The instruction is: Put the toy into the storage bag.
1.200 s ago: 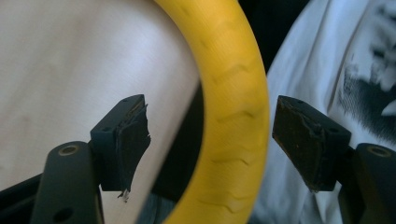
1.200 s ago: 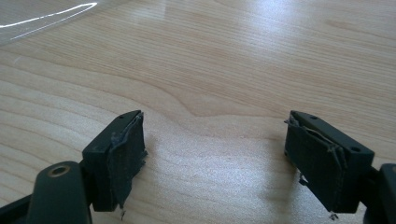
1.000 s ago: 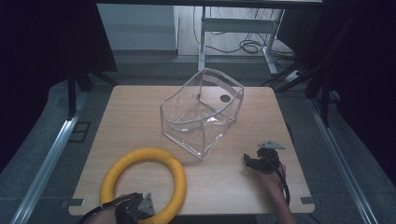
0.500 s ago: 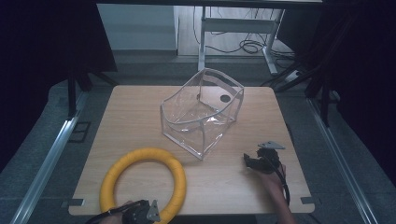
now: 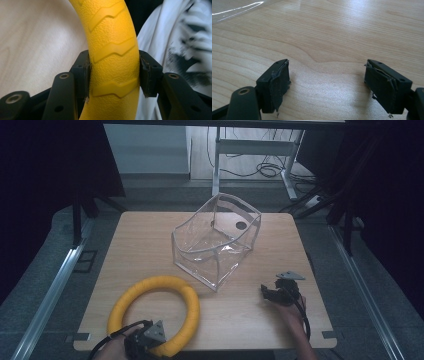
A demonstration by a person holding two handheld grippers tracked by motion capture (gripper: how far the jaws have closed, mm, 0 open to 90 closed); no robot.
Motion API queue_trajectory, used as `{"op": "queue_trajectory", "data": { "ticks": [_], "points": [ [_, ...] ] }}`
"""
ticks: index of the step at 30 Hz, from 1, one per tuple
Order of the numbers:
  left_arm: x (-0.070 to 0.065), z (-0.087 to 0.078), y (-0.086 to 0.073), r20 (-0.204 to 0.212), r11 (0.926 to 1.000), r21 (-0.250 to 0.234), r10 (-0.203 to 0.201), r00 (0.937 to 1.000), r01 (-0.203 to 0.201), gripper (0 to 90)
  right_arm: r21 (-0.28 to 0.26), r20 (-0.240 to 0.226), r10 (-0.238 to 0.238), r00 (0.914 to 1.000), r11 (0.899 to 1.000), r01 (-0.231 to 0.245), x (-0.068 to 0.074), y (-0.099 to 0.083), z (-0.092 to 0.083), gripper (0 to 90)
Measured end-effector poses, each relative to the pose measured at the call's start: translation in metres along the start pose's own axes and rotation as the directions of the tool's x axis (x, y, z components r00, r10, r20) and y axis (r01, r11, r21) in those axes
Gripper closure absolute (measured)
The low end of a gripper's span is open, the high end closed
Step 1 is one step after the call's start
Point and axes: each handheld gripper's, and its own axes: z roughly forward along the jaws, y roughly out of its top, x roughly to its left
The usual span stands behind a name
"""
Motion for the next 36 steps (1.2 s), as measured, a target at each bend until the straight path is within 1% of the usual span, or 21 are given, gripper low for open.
{"op": "queue_trajectory", "data": {
  "ticks": [3, 5, 9, 12, 15, 18, 19, 21, 22, 23, 25, 27, 31, 33, 34, 35, 36],
  "points": [
    [0.004, -0.007, 0.001, 0.021, 0.9985, -0.05, -0.019, 0.9996, 0.02, 50.9, -0.001, 0.001, 0.001, 1.0, 1.0, -0.001, 0.0, 0.0, 0.0, 20.4],
    [0.006, -0.011, 0.002, 0.028, 0.996, -0.084, -0.031, 0.9991, 0.033, 51.0, 0.0, 0.001, 0.002, 1.0, 1.0, -0.002, 0.0, 0.0, 0.0, 20.4],
    [0.012, -0.02, 0.001, 0.032, 0.9872, -0.148, -0.054, 0.998, 0.058, 51.0, 0.0, 0.002, 0.002, 1.0, 1.0, -0.002, 0.0, 0.0, 0.0, 20.5],
    [0.015, -0.024, 0.0, 0.028, 0.9792, -0.192, -0.062, 0.9977, 0.066, 51.0, -0.001, 0.003, 0.004, 1.0, 1.0, -0.004, 0.0, 0.0, 0.0, 20.6],
    [0.017, -0.029, 0.0, 0.004, 0.9723, -0.225, -0.065, 0.9978, 0.065, 51.1, -0.001, 0.002, 0.005, 1.0, 1.0, -0.005, 0.0, 0.0, 0.0, 20.7],
    [0.02, -0.037, -0.002, -0.016, 0.961, -0.268, -0.074, 0.9971, 0.067, 51.2, -0.001, 0.001, 0.007, 1.0, 1.0, -0.007, 0.0, 0.0, 0.0, 20.7],
    [0.02, -0.039, -0.002, -0.023, 0.9563, -0.285, -0.076, 0.9968, 0.067, 51.2, -0.001, 0.001, 0.007, 1.0, 1.0, -0.007, 0.0, 0.0, 0.0, 20.7],
    [0.021, -0.046, -0.003, -0.052, 0.9457, -0.32, -0.08, 0.9954, 0.059, 51.3, -0.001, 0.001, 0.007, 1.0, 1.0, -0.007, 0.0, 0.0, 0.0, 20.7],
    [0.021, -0.048, -0.004, -0.061, 0.9427, -0.329, -0.082, 0.9948, 0.057, 51.3, -0.001, 0.001, 0.007, 1.0, 1.0, -0.007, 0.0, 0.0, 0.0, 20.7],
    [0.021, -0.051, -0.004, -0.063, 0.9399, -0.337, -0.083, 0.9945, 0.057, 51.3, -0.001, 0.001, 0.006, 1.0, 1.0, -0.006, 0.0, 0.0, 0.0, 20.7],
    [0.023, -0.057, -0.005, -0.066, 0.9285, -0.366, -0.091, 0.9937, 0.06, 51.4, -0.001, 0.001, 0.007, 1.0, 1.0, -0.007, 0.0, 0.0, 0.0, 20.7],
    [0.025, -0.062, -0.006, -0.067, 0.9205, -0.386, -0.094, 0.9933, 0.061, 51.3, -0.001, 0.001, 0.007, 1.0, 1.0, -0.007, 0.0, 0.0, 0.0, 20.8],
    [0.028, -0.073, -0.009, -0.082, 0.8898, -0.451, -0.121, 0.9892, 0.072, 51.3, -0.001, 0.003, 0.008, 1.0, 1.0, -0.008, 0.0, 0.0, 0.0, 20.8],
    [0.03, -0.078, -0.01, -0.083, 0.8751, -0.477, -0.136, 0.9872, 0.08, 51.3, -0.001, 0.003, 0.008, 1.0, 1.0, -0.008, 0.0, 0.0, 0.0, 20.8],
    [0.03, -0.08, -0.011, -0.083, 0.8712, -0.484, -0.141, 0.9865, 0.084, 51.3, -0.001, 0.003, 0.008, 1.0, 1.0, -0.008, 0.0, 0.0, 0.0, 20.8],
    [0.031, -0.082, -0.011, -0.087, 0.8701, -0.486, -0.141, 0.9862, 0.082, 51.3, -0.001, 0.003, 0.008, 1.0, 1.0, -0.008, 0.0, 0.0, 0.0, 20.8],
    [0.032, -0.083, -0.011, -0.092, 0.8671, -0.491, -0.145, 0.9852, 0.082, 51.3, -0.001, 0.003, 0.008, 1.0, 1.0, -0.008, 0.0, 0.0, 0.0, 20.8]
  ]
}}
